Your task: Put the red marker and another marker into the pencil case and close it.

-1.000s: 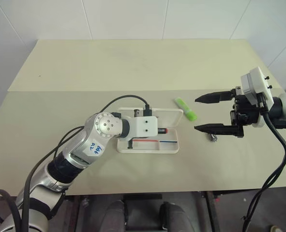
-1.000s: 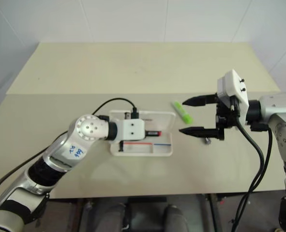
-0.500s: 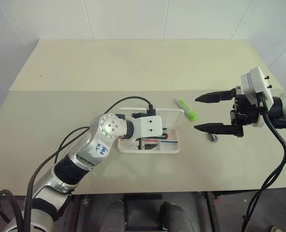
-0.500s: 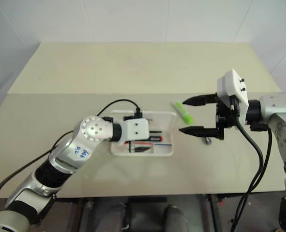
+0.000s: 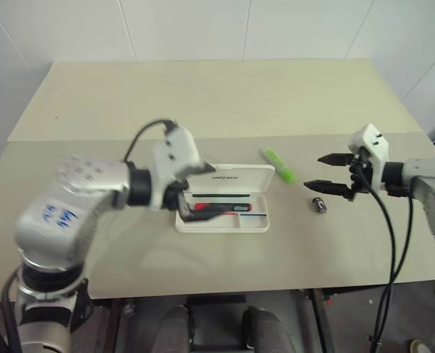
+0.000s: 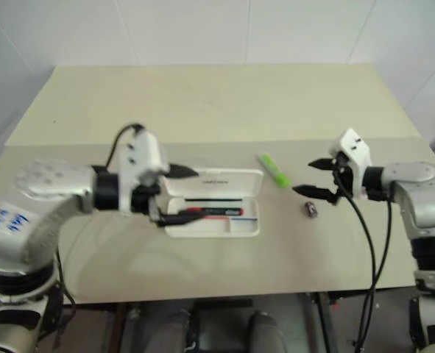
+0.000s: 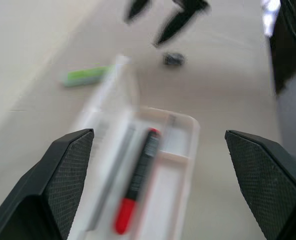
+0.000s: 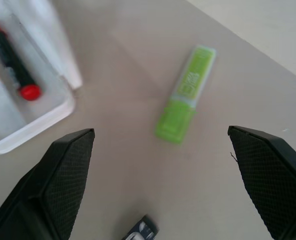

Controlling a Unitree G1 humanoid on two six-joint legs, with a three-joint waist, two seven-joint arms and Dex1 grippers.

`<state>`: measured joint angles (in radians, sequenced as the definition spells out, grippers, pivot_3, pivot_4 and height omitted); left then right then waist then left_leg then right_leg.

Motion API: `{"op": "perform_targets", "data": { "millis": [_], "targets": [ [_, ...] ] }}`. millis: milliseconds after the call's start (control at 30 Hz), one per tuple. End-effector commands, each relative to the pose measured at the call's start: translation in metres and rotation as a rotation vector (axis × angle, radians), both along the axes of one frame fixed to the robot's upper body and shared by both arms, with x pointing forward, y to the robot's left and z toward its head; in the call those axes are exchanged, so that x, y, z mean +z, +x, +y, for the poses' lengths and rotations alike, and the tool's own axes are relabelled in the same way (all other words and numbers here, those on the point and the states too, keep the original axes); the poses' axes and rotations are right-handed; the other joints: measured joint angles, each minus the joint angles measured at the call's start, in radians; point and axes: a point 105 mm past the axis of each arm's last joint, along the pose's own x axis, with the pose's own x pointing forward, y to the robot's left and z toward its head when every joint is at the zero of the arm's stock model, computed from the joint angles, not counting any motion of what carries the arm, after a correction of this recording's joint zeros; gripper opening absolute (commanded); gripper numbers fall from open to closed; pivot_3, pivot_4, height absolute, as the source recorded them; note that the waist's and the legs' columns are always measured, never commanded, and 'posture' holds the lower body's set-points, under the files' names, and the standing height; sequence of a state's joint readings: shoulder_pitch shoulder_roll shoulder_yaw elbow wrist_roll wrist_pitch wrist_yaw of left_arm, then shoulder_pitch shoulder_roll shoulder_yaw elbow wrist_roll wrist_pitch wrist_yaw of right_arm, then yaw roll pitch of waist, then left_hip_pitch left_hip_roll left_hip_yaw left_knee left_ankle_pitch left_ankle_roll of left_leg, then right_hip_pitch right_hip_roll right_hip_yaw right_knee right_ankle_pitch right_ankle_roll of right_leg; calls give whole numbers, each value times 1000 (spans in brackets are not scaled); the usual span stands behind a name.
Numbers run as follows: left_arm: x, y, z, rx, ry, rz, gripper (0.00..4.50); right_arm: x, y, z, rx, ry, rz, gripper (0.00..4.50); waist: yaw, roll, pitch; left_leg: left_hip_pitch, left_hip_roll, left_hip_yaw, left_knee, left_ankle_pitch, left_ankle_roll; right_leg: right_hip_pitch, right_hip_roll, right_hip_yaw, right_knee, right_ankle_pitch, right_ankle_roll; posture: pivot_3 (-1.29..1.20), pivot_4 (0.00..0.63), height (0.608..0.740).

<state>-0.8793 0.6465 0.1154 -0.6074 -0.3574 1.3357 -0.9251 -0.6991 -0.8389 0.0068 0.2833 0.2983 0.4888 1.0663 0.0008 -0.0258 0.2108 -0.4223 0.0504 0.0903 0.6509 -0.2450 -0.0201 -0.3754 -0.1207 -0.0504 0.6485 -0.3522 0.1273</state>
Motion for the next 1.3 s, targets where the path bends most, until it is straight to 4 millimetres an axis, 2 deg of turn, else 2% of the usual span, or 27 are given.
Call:
{"op": "perform_targets", "data": {
  "millis": [33,133,233,367,500,600,867,967,1233,1300],
  "targets": [
    [32,26,28,171,-93,-21,4486,5,18,2,-77,31,-55,4500,-3,0,0,0,0,0,0,0,0,0,0,0,0,0,0,0,150,740],
    [26,42,25,217,-75,8,4486,3,23,9,-88,83,-44,4500,-1,1,-1,0,0,0,-3,0,0,0,0,1,3,0,0,0,150,740],
    [14,45,11,186,-48,40,4486,1,32,12,-155,134,-25,4500,-2,0,0,-2,0,0,-3,0,0,-2,0,1,3,0,1,0,150,740],
    [7,42,1,143,-31,58,4486,-9,42,18,-224,157,2,4500,-5,0,0,-1,1,0,-2,0,-1,-2,1,1,5,0,1,0,150,740],
    [7,41,2,137,-20,59,4486,-14,45,30,-253,256,72,4500,-9,0,0,0,2,1,-3,1,-2,-2,3,3,5,0,0,0,150,740],
    [5,40,2,136,-16,63,4486,-21,44,36,-265,260,119,4500,-7,0,0,0,3,1,-3,1,-2,-2,3,3,5,0,0,0,150,740],
    [-3,33,-3,118,-13,90,4486,-53,50,33,-410,265,278,4500,-7,-1,-1,0,3,2,-1,1,-2,-2,3,4,7,0,0,0,150,740],
    [-1,33,-1,126,-16,86,4500,-56,50,34,-414,247,285,3841,-7,-1,-1,1,3,2,-1,1,-2,-1,3,4,7,0,0,0,150,740],
    [0,35,4,142,-21,85,4500,-40,46,52,-290,185,200,1118,-12,-1,-1,1,3,2,-3,1,-2,-2,4,4,6,0,0,0,150,740],
    [0,36,4,143,-21,84,4500,-37,41,56,-243,146,176,1091,-15,-1,-1,1,3,2,-3,1,-2,-2,4,4,6,0,0,0,150,740]
  ]
}}
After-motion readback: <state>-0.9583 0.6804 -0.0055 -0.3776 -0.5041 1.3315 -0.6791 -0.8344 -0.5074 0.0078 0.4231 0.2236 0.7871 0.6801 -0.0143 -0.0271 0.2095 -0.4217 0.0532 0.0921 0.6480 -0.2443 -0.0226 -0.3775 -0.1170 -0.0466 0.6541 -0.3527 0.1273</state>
